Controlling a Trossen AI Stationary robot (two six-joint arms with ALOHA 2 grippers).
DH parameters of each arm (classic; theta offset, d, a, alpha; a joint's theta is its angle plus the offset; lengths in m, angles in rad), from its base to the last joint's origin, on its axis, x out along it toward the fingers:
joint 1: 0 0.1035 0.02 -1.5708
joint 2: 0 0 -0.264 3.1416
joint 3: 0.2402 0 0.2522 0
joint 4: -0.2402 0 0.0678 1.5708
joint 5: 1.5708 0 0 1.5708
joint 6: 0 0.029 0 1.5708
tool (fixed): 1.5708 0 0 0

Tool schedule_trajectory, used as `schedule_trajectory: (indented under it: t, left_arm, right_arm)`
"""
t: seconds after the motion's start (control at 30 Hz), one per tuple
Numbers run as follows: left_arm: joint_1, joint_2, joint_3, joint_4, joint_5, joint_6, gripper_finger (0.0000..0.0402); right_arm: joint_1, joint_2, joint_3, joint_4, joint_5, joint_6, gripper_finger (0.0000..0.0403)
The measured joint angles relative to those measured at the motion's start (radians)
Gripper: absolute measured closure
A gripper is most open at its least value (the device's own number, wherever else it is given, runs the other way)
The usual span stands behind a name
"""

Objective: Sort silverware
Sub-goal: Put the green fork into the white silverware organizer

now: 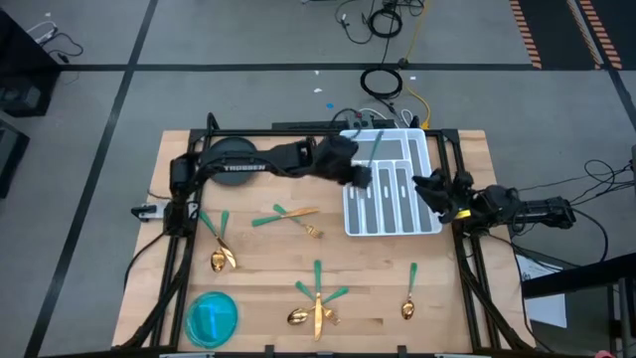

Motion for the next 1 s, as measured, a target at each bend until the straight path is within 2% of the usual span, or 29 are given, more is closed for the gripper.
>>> schedule_trajectory:
  t: [0.1, 0.37, 0.5, 0.63, 0.8, 0.9, 1.0]
  left_arm:
    - [0.016, 0.034, 0.002, 0.159, 0.056, -0.063, 0.0296]
    - [0.021, 0.168, -0.001, 0.431, 0.198, -0.279, 0.0296]
    - [0.021, 0.234, -0.002, 0.530, 0.228, -0.404, 0.0296]
    - [0.018, 0.269, -0.002, 0.550, 0.206, -0.519, 0.0296]
    - [0.012, 0.287, -0.002, 0.581, 0.116, -0.589, 0.0296]
    - [0.013, 0.280, -0.001, 0.458, 0.098, -0.575, 0.0296]
    - [0.006, 0.247, -0.002, 0.275, 0.046, -0.493, 0.0296]
  right_arm:
    - [0.000, -0.002, 0.000, 0.034, -0.003, 0.000, 0.0188]
    - [0.000, -0.002, 0.000, 0.046, -0.025, 0.029, 0.0188]
    - [0.000, -0.002, 0.000, 0.080, -0.026, 0.030, 0.0188]
    - [0.000, -0.002, 0.000, 0.100, -0.026, 0.029, 0.0188]
    - [0.000, -0.002, 0.000, 0.099, -0.026, 0.028, 0.0188]
    - [0.000, -0.002, 0.000, 0.099, -0.026, 0.027, 0.0188]
    - [0.000, -0.002, 0.000, 0.099, -0.026, 0.027, 0.0188]
